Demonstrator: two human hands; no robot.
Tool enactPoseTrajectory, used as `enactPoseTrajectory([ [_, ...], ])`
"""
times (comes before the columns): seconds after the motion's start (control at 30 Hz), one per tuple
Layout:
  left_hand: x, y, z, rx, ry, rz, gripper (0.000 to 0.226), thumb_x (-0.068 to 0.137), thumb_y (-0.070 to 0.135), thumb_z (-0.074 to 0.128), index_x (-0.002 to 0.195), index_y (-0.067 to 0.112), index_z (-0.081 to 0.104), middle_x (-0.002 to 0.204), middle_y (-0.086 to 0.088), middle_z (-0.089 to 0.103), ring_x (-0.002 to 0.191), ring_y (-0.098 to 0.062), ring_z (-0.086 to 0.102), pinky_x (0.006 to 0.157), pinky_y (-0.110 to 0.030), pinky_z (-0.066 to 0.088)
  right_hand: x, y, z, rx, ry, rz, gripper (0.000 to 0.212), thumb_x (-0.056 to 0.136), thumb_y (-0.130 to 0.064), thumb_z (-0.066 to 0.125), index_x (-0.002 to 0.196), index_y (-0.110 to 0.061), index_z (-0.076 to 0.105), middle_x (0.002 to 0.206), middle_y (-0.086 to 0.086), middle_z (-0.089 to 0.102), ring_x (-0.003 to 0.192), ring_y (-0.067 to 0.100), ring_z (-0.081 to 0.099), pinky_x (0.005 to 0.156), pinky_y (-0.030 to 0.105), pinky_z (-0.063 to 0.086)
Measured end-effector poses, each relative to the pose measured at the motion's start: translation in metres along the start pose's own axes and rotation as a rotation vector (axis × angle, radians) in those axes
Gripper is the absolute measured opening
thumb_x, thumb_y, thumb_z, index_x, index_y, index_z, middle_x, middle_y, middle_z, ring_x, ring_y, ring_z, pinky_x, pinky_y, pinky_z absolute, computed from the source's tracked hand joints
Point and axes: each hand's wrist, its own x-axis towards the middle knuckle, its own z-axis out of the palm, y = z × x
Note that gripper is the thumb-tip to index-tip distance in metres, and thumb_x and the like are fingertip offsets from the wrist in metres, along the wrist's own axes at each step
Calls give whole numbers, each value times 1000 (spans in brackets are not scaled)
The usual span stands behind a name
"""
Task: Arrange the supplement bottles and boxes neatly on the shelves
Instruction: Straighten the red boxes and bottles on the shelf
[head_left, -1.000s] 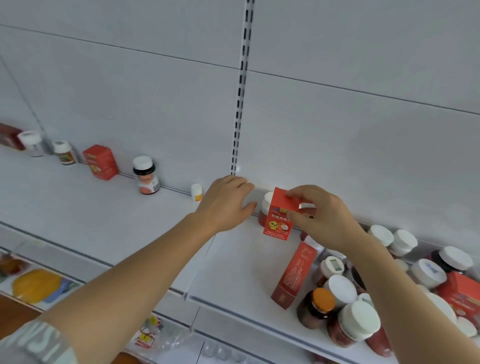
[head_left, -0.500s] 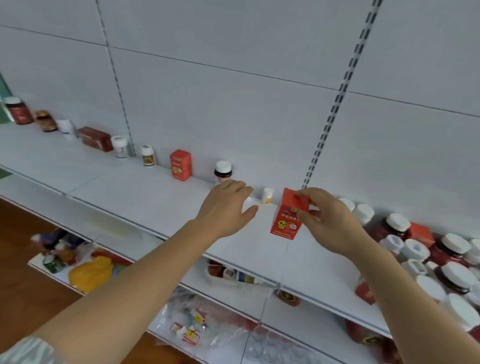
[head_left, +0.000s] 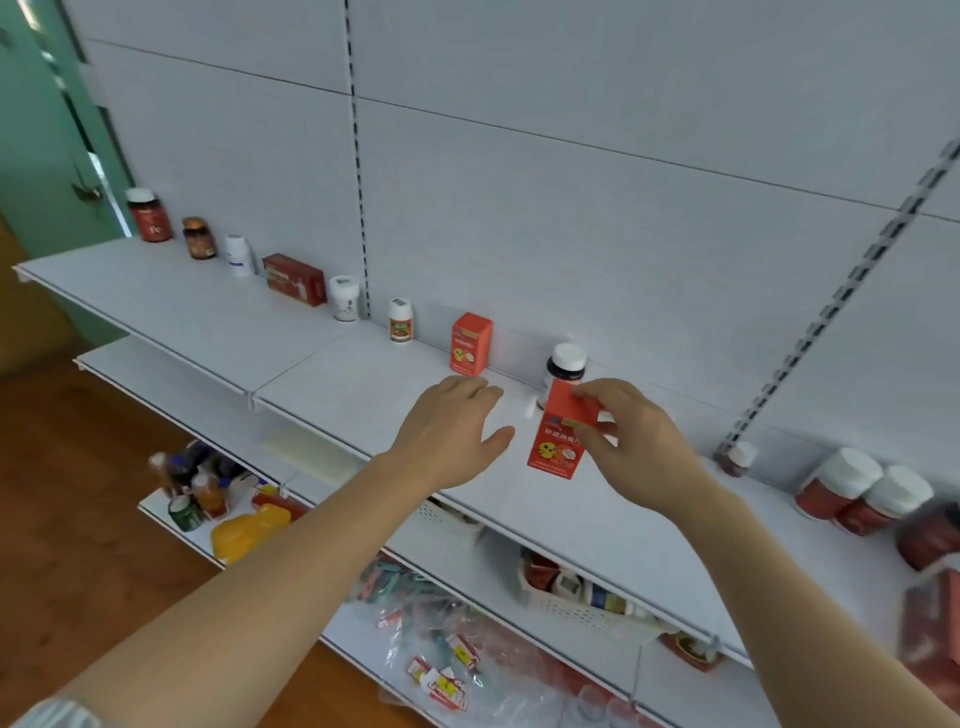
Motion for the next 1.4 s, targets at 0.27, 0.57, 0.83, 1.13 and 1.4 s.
enactPoseTrajectory([
  [0.27, 52, -76, -4, 61, -24, -45, 55, 93, 49, 51, 137, 15, 51, 139, -5, 54, 128, -26, 47, 104, -38, 39, 105, 6, 57, -142, 37, -47, 35, 90, -20, 63, 124, -18, 59, 124, -4, 60, 104, 28, 52, 94, 37, 43],
  [0.57, 102, -134, 18, 16, -83, 9, 53, 94, 49, 50, 135, 16, 52, 133, 1, 56, 123, -22, 48, 101, -35, 41, 169, 26, 112, -222, -37, 179, 41, 92, -17, 57, 133, -14, 52, 132, 5, 53, 115, 29, 54, 98, 40, 45],
  [0.83, 140, -170, 36, -33, -111, 165, 49, 94, 46, 49, 132, 14, 52, 127, -1, 54, 123, -23, 45, 100, -39, 41, 199, 30, 137, -332, -49, 337, 49, 93, -13, 53, 141, -16, 43, 139, 5, 44, 116, 30, 55, 92, 36, 46],
  [1.13, 165, -189, 48, -55, -107, 253, 51, 95, 46, 48, 132, 12, 51, 129, -4, 53, 124, -25, 45, 100, -40, 41, 204, 28, 156, -381, 147, 388, 41, 87, -7, 62, 128, -12, 58, 142, 13, 42, 103, 37, 61, 78, 41, 54],
  [1.4, 179, -196, 52, -35, -139, 274, 48, 95, 48, 45, 131, 16, 53, 124, 1, 57, 121, -22, 46, 98, -40, 42, 206, 31, 166, -364, 252, 308, 35, 82, -1, 69, 117, 0, 64, 130, 19, 53, 92, 38, 65, 67, 43, 56],
])
